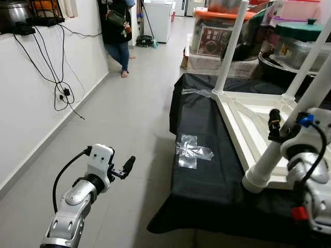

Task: Building children table

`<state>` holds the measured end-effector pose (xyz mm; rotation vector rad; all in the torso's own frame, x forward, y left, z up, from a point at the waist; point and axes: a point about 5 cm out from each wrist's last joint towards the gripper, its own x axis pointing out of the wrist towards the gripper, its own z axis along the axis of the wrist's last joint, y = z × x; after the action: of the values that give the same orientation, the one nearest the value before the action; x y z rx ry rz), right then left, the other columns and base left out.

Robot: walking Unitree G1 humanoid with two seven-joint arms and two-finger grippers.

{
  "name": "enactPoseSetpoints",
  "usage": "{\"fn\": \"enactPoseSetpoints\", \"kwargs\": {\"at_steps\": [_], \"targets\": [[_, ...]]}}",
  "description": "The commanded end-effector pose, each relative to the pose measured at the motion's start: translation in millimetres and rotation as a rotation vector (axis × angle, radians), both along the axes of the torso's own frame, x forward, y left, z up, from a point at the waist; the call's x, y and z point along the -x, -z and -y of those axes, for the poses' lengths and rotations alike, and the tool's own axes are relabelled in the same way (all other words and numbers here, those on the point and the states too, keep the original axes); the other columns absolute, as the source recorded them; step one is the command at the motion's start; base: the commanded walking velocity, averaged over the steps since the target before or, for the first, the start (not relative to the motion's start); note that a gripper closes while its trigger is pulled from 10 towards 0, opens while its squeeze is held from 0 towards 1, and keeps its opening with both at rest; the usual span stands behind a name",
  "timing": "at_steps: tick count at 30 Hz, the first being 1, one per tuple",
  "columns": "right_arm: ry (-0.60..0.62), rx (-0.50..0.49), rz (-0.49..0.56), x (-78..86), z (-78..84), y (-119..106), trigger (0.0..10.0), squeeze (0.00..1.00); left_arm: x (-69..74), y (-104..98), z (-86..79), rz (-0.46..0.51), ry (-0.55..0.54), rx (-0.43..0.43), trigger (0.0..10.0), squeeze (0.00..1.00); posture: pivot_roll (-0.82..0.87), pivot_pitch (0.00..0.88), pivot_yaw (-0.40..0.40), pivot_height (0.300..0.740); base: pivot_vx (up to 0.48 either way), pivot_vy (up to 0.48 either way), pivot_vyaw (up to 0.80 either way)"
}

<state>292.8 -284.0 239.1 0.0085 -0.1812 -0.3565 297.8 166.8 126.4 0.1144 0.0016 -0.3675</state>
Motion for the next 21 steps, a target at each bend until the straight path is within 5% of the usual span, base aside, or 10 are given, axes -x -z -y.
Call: {"fn": "enactPoseSetpoints", "kwargs": {"at_steps": [1, 9, 14, 16, 17, 18, 19, 21], "targets": [[0.004, -0.021, -0.002, -1.9, 8.7, 0, 10.0, 1.0, 0.0, 2, 2.1, -0.002, 0.014, -0.02, 10.0, 0.0, 0.02, 0.0, -0.055, 0.74, 0.0, 0.0, 0.0], [-0.165, -0.052, -0.002, -10.9, 13.7, -11, 10.0, 1.0, 1.0, 2, 0.1, -0.003, 0.013, -0.026, 10.0, 0.0, 0.03, 0.0, -0.059, 0.74, 0.0, 0.0, 0.0], [-0.407, -0.061, -0.018, -13.7, 15.1, -11, 10.0, 1.0, 0.3, 4, 2.6, -0.004, 0.03, -0.032, 10.0, 0.0, 0.02, 0.0, -0.054, 0.74, 0.0, 0.0, 0.0], [-0.49, -0.027, -0.021, -12.5, 13.4, -11, 10.0, 0.91, -0.3, 4, 3.1, -0.004, 0.033, -0.034, 10.0, 0.0, 0.02, 0.0, -0.054, 0.74, 0.0, 0.0, 0.0], [-0.566, 0.004, -0.032, -11.5, 12.4, -10, 10.0, 0.38, -0.9, 3, 3.4, -0.003, 0.035, -0.035, 10.0, 0.0, 0.02, 0.0, -0.053, 0.74, 0.0, 0.0, 0.0], [-0.566, 0.004, -0.032, -11.5, 12.4, -10, 10.0, 0.38, -0.9, 3, 3.4, -0.003, 0.035, -0.035, 10.0, 0.0, 0.02, 0.0, -0.053, 0.74, 0.0, 0.0, 0.0], [-0.615, 0.031, -0.04, -10.9, 12.8, -9, 10.0, 0.0, -1.4, 3, 3.7, -0.003, 0.037, -0.036, 10.0, 0.0, 0.02, 0.0, -0.052, 0.74, 0.0, 0.0, 0.0], [-0.615, 0.031, -0.04, -10.9, 12.8, -9, 10.0, 0.0, -1.4, 3, 3.7, -0.003, 0.037, -0.036, 10.0, 0.0, 0.02, 0.0, -0.052, 0.74, 0.0, 0.0, 0.0]]}}
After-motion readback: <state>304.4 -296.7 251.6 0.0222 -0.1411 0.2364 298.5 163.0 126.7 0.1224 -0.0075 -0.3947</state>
